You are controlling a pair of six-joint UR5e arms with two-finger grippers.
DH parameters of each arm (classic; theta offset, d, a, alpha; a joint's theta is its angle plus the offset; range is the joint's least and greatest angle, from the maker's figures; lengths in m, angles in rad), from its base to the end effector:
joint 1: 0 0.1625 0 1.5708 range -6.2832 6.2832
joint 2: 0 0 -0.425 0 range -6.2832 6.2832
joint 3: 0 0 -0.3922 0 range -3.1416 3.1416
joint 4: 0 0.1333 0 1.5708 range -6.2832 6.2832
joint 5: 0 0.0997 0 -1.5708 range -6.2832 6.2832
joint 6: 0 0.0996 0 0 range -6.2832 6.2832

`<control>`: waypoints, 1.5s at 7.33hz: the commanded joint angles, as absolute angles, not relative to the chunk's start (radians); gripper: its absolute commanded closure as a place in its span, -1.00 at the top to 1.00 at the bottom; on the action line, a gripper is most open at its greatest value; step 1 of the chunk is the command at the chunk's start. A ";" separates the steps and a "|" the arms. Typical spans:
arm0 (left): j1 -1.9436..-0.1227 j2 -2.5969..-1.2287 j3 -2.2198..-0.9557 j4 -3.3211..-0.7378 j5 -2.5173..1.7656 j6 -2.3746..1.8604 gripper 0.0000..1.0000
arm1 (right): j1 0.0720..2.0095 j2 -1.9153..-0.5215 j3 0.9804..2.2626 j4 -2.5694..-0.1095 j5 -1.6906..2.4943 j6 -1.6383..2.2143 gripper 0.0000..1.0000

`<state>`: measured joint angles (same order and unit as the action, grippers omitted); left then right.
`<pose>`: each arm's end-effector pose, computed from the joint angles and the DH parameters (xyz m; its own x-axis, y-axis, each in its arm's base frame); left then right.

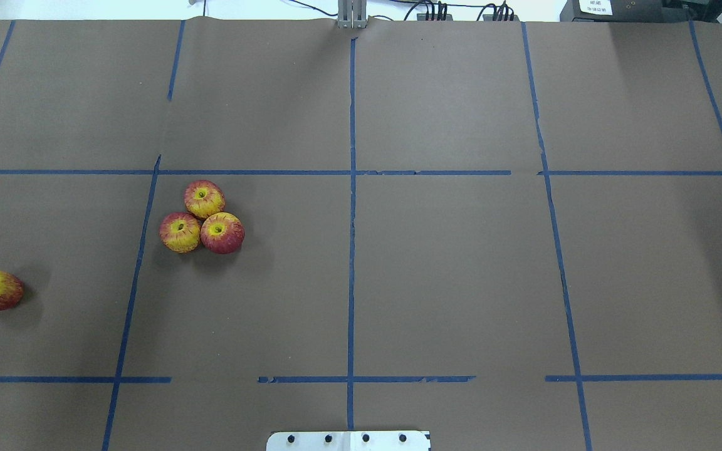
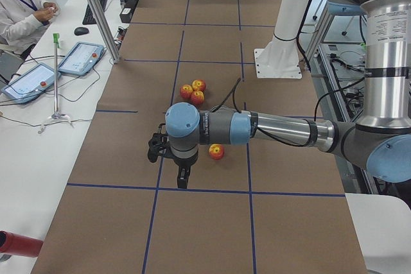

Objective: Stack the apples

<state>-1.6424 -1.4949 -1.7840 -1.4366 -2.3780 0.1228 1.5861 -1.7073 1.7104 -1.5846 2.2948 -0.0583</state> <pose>-0.0938 -0.4506 0.6012 0.6935 0.0753 -0.7165 -0.0135 0.9957 0.0916 0.0739 -0.4322 0.6580 0.7486 -0.0397 0.6618 0.0284 0.9992 0.0279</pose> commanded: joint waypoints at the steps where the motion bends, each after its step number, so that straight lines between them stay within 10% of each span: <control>1: -1.646 -1.496 -1.861 -1.367 -2.378 0.159 1.00 | 1.586 -1.707 1.712 -1.585 2.295 -0.058 1.00; 11: -1.065 -1.307 -1.775 -2.225 -2.381 -0.657 1.00 | 1.586 -1.707 1.710 -1.585 2.295 -0.058 1.00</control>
<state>-1.1283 -1.3344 -1.7879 -2.1253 -2.3829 -0.5233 1.5862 -1.7073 1.7104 -1.5846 2.2948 -0.0583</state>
